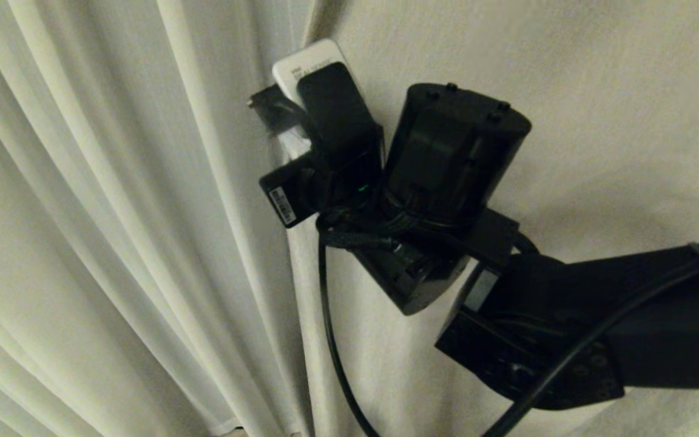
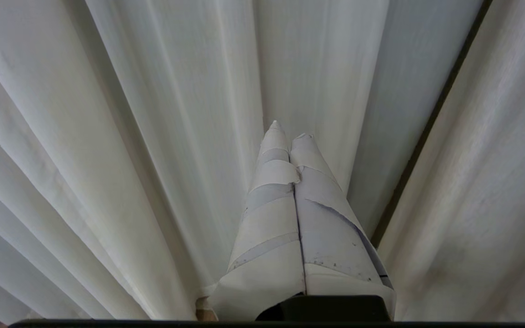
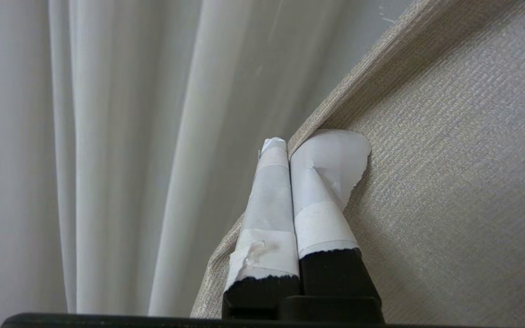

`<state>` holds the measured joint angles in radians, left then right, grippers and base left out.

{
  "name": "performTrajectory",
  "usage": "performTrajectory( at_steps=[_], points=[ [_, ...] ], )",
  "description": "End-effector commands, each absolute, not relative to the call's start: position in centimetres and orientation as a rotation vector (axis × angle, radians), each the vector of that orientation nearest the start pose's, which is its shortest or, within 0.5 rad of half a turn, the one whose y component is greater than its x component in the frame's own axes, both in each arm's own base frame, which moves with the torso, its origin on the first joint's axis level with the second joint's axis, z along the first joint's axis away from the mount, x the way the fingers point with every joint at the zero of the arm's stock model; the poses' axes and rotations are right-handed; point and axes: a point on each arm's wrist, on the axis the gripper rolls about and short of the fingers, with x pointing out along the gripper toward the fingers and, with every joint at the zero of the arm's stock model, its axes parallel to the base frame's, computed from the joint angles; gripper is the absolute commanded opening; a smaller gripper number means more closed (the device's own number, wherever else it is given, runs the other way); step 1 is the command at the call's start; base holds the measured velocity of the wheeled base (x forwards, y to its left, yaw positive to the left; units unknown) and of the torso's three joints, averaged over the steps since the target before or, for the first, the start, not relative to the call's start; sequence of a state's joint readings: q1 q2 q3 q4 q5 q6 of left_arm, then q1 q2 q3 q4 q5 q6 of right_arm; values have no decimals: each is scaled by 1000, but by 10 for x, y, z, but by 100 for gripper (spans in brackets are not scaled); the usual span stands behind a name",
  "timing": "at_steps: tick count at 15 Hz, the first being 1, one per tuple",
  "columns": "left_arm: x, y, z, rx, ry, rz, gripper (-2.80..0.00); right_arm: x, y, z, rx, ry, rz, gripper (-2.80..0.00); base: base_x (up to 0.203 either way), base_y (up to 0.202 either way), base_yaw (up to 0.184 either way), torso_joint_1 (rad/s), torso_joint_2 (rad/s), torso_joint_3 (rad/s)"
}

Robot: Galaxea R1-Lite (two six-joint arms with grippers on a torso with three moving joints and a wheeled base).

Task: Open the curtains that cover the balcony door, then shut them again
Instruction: Close the outer curtains on both sides

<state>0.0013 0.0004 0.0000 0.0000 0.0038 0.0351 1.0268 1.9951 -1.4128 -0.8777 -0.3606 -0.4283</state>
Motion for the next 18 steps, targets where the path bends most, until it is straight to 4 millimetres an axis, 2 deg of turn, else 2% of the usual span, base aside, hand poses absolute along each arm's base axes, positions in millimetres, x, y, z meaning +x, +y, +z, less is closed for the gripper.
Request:
performTrajectory(
  at_steps=[1,6,10,15,18],
  points=[
    [-23,0,75,35,0,8,-280,218,347,268,-222,-371,595,-280,0,0,0,0,0,0],
    [-23,0,75,35,0,7,-280,215,341,277,-209,-388,588,-280,0,0,0,0,0,0],
    [-23,0,75,35,0,6,-280,210,320,303,-186,-429,557,-280,0,0,0,0,0,0],
    [-23,0,75,35,0,6,-280,212,268,338,-185,-451,463,-280,0,0,0,0,0,0],
    [-23,0,75,35,0,6,-280,212,222,337,-226,-412,384,-280,0,0,0,0,0,0]
  ],
)
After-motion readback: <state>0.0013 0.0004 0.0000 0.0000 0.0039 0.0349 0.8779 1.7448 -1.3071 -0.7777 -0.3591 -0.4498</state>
